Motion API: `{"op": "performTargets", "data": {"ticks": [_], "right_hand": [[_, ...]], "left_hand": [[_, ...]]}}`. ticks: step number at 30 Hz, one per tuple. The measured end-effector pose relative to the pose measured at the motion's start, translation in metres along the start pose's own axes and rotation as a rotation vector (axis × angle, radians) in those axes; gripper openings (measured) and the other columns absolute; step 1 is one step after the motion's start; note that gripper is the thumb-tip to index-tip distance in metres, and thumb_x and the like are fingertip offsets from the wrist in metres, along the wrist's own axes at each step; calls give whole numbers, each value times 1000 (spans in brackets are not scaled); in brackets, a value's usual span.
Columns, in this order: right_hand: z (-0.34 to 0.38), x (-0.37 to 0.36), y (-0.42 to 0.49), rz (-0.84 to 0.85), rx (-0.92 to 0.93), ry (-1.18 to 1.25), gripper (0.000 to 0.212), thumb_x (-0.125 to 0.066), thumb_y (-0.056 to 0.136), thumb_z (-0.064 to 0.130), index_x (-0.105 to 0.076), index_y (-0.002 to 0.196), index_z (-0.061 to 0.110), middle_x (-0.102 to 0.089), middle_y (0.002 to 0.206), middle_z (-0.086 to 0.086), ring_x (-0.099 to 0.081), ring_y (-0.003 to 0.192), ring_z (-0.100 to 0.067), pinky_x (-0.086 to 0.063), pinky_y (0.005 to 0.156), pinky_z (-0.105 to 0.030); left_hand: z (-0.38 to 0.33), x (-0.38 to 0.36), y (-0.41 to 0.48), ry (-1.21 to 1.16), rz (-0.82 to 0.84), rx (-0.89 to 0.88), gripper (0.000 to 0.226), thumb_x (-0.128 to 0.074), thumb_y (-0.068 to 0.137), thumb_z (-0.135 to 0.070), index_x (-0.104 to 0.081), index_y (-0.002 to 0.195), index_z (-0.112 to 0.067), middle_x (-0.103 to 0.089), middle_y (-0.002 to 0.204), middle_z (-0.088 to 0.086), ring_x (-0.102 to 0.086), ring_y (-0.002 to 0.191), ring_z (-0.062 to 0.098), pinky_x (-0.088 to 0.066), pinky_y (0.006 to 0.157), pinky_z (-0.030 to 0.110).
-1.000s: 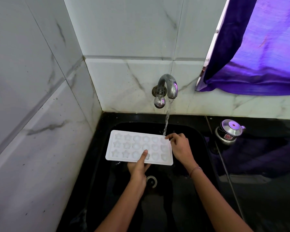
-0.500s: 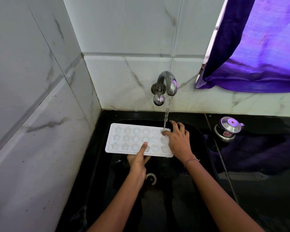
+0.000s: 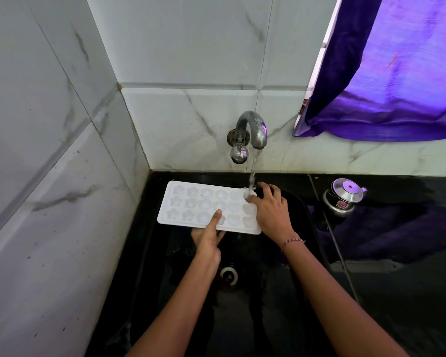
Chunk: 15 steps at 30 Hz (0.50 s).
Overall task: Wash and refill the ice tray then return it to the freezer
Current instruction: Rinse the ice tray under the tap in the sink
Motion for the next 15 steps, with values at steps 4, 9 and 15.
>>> {"op": "performTargets", "data": {"ticks": [4, 9, 15], "right_hand": [[-3, 10, -10, -55, 6, 133, 35, -42, 98, 31, -46, 132, 27, -24, 151, -7, -20, 138, -31, -36, 102, -46], [2, 4, -26, 64, 97, 46, 68, -43, 83, 68, -40, 138, 27, -19, 152, -4, -18, 139, -28, -35, 104, -47], [0, 21, -12, 109, 151, 131, 73, -58, 82, 58, -37, 143, 25, -21, 150, -10, -25, 132, -31, -35, 107, -43]], "left_hand": [[-5, -4, -1, -29, -19, 6, 45, -76, 73, -3, -60, 115, -10, -68, 111, 9, -67, 94, 22, -58, 58, 26], [-14, -12, 1, -45, -29, 10, 41, -74, 75, -3, -59, 112, -12, -66, 111, 10, -67, 84, 16, -58, 57, 27], [-15, -20, 5, 57, 42, 120, 42, -68, 81, -17, -56, 121, -13, -66, 107, 8, -65, 86, 20, -56, 66, 34]]}}
Point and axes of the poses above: each hand's wrist, its own y-axis towards the middle knuckle, its own x-axis out of the back of the hand, z = x × y, the point moved 5 cm from there along y, towards the middle knuckle
